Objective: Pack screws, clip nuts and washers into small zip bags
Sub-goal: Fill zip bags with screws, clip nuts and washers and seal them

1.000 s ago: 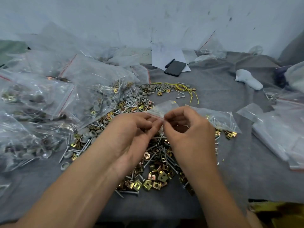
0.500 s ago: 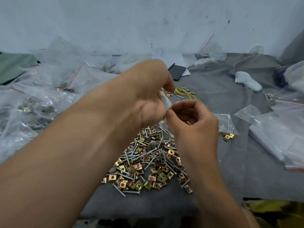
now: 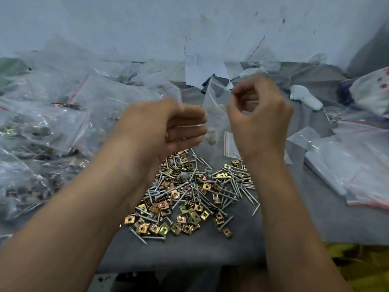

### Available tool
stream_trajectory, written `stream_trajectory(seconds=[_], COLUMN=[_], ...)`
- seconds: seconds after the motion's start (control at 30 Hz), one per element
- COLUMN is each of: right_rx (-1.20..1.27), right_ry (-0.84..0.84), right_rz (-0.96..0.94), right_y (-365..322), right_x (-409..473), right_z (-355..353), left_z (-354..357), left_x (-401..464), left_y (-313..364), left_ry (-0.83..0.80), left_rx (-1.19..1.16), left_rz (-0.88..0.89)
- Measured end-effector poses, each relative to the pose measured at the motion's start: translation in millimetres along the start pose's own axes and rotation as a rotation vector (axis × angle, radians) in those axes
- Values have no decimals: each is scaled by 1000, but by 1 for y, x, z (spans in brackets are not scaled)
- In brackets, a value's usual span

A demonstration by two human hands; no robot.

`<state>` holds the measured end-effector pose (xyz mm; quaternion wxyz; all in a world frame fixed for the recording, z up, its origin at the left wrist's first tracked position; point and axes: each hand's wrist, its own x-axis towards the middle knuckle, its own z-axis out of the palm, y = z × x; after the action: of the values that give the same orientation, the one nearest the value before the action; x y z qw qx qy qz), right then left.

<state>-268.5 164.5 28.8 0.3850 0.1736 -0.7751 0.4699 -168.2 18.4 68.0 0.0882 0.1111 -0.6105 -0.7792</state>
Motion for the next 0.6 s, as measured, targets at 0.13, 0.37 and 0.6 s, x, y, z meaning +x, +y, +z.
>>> stream_trajectory(seconds=[0.13, 0.37, 0.6], right_rx=[-31, -264, -480], right_ry=[-326, -741, -297], right_rz=[-180, 48, 232], right_y=[17, 38, 41], right_x=[-9, -49, -45], right_z=[13, -8, -25], left_z=[-32, -77, -40], left_x=[4, 13, 23], left_y=[-23, -33, -58], left_ry=[67, 72, -259], left_rx=[119, 895, 1522], left_rz=[7, 241, 316])
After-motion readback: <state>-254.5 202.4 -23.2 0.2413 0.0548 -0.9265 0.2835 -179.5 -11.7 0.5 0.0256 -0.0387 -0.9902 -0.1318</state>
